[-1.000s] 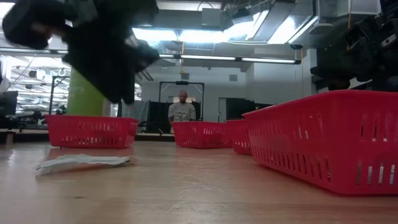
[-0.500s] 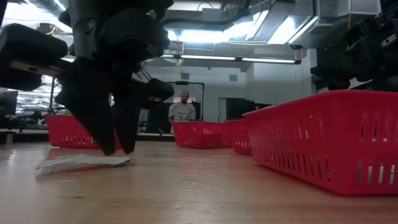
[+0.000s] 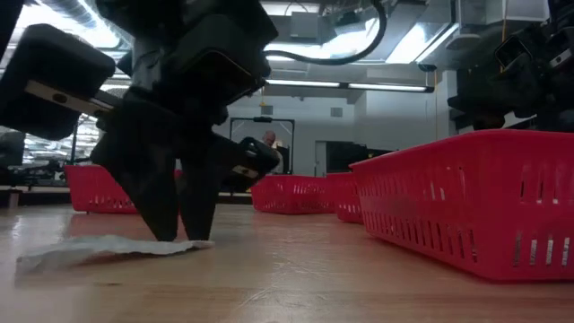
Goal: Pick & Place First Aid Supplies
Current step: Put the green bandage into the red container
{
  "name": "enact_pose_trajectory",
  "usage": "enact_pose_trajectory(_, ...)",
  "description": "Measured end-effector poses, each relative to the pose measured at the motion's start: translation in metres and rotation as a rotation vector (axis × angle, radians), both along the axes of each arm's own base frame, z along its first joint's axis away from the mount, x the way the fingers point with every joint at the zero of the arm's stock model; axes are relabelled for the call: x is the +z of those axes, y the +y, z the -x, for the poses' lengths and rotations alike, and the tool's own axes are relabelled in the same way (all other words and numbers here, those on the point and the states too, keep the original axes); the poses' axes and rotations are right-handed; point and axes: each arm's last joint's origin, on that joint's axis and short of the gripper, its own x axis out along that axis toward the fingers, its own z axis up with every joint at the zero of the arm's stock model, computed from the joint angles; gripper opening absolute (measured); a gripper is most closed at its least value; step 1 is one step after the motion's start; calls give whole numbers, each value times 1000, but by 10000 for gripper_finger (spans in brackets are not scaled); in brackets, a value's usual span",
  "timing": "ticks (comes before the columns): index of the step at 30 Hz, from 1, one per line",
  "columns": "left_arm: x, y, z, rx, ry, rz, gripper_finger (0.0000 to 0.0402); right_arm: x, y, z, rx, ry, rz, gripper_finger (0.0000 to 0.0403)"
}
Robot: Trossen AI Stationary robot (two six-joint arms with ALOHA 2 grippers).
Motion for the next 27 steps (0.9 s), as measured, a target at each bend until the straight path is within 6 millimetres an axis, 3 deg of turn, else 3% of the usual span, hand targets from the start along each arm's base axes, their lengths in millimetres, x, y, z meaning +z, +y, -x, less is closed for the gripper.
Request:
enact_pose_trajectory(9, 0, 6, -1, 26, 17, 4, 9, 0, 0, 0, 0, 1, 0, 126)
enact_pose_trajectory(18, 3, 9, 0, 30, 6, -11, 2, 0, 0, 0, 0, 0, -2, 126)
enact_pose_trajectory(27, 14, 38, -7, 268, -102, -314, 2, 0, 0, 0, 0, 0, 0, 126)
